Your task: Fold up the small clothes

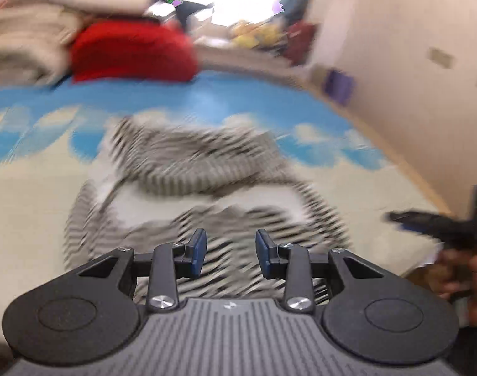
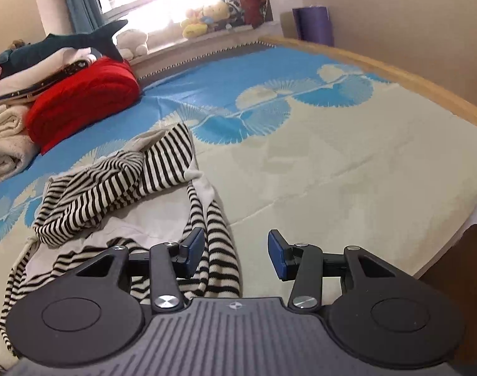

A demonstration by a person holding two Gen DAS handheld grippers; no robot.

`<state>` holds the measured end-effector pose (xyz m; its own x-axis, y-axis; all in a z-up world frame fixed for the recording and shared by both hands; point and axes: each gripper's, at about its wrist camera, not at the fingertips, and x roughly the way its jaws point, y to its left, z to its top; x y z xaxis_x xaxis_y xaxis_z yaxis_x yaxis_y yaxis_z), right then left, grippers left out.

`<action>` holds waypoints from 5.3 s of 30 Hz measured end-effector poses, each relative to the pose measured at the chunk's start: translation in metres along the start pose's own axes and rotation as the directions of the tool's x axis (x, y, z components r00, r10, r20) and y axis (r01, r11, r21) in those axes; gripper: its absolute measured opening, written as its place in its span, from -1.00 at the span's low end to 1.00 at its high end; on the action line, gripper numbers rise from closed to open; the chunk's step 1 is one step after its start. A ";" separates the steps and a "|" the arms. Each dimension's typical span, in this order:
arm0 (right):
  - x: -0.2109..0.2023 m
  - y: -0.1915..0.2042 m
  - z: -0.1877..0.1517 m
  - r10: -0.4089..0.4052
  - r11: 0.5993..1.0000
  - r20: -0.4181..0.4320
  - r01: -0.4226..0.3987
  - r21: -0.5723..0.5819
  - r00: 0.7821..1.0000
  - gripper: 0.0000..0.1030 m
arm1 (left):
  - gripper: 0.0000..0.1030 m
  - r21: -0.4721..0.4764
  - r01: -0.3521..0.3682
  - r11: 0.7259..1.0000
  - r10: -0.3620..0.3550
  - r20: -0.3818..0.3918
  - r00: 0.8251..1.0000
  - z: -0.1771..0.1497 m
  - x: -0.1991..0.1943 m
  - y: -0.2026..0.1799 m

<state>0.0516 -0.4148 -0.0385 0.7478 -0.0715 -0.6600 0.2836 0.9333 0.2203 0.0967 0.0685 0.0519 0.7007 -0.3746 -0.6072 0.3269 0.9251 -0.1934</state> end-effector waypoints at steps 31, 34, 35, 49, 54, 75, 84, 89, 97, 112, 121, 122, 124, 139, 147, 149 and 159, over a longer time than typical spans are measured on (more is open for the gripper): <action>0.082 0.020 -0.020 -0.097 0.993 -0.251 0.077 -0.089 0.963 0.21 | 0.52 -0.232 -0.455 0.860 0.354 -0.370 0.859 -0.037 0.119 0.179; 0.092 0.017 -0.024 -0.123 0.991 -0.283 0.101 -0.091 0.951 0.21 | 0.17 -0.194 -0.480 0.856 0.347 -0.472 0.810 -0.049 0.133 0.186; 0.094 0.016 -0.025 -0.128 0.990 -0.288 0.107 -0.088 0.949 0.21 | -0.03 -0.196 -0.471 0.860 0.340 -0.468 0.816 -0.050 0.133 0.186; 0.091 -0.001 -0.020 -0.095 0.994 -0.289 0.106 0.025 0.953 0.09 | -0.23 -0.338 -0.452 0.825 0.294 -0.427 0.855 -0.046 0.105 0.201; 0.095 0.001 -0.023 -0.059 0.996 -0.319 0.077 0.042 0.946 0.09 | -0.23 -0.349 -0.444 0.826 0.263 -0.458 0.849 -0.050 0.112 0.202; 0.094 0.013 -0.027 0.090 0.991 -0.310 -0.054 0.125 0.946 0.30 | -0.13 -0.360 -0.420 0.833 0.256 -0.421 0.870 -0.047 0.109 0.195; 0.106 0.016 -0.037 0.035 0.997 -0.381 -0.003 0.082 0.924 0.31 | -0.12 -0.342 -0.433 0.834 0.276 -0.420 0.865 -0.049 0.111 0.193; 0.103 0.014 -0.039 0.010 0.998 -0.381 0.018 0.068 0.925 0.29 | 0.16 -0.376 -0.418 0.827 0.273 -0.381 0.883 -0.044 0.105 0.195; 0.096 0.017 -0.041 0.033 0.999 -0.372 -0.018 0.043 0.928 -0.62 | -0.25 -0.197 -0.439 0.877 0.321 -0.441 0.838 -0.056 0.121 0.172; 0.031 0.020 -0.021 0.089 0.995 -0.165 -0.096 -0.038 0.982 -0.83 | -0.97 -0.101 -0.384 0.918 0.337 -0.314 0.888 -0.046 0.072 0.140; 0.028 0.024 -0.020 0.059 0.998 -0.168 -0.063 -0.019 0.984 -0.83 | -0.97 -0.097 -0.377 0.921 0.332 -0.312 0.890 -0.037 0.075 0.148; 0.028 0.025 -0.020 0.055 0.998 -0.170 -0.059 -0.020 0.984 -0.83 | -0.97 -0.098 -0.379 0.920 0.333 -0.313 0.890 -0.037 0.075 0.148; 0.029 0.026 -0.021 0.050 0.998 -0.174 -0.055 -0.021 0.983 -0.83 | -0.97 -0.104 -0.382 0.918 0.334 -0.317 0.888 -0.037 0.076 0.150; 0.024 0.034 -0.022 0.042 0.998 -0.121 -0.048 -0.047 0.992 -0.84 | -0.97 -0.140 -0.373 0.917 0.328 -0.266 0.906 -0.037 0.064 0.149; -0.014 0.034 0.003 0.128 0.991 0.017 -0.127 -0.050 0.992 -0.85 | -0.97 -0.184 -0.271 0.945 0.253 -0.113 0.961 -0.001 0.027 0.147; -0.027 0.031 0.013 0.148 0.988 0.051 -0.146 -0.047 0.988 -0.85 | -0.97 -0.170 -0.238 0.956 0.230 -0.065 0.971 0.016 0.011 0.147; -0.106 0.009 0.034 0.203 0.978 0.137 -0.195 -0.068 0.970 -0.86 | -0.97 -0.197 -0.099 0.975 0.102 0.006 0.995 0.017 -0.064 0.138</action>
<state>-0.0044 -0.4105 0.0575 0.8646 0.0717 -0.4972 0.0909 0.9511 0.2953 0.1079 0.2190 0.0771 0.7341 -0.2787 -0.6193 0.1244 0.9517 -0.2808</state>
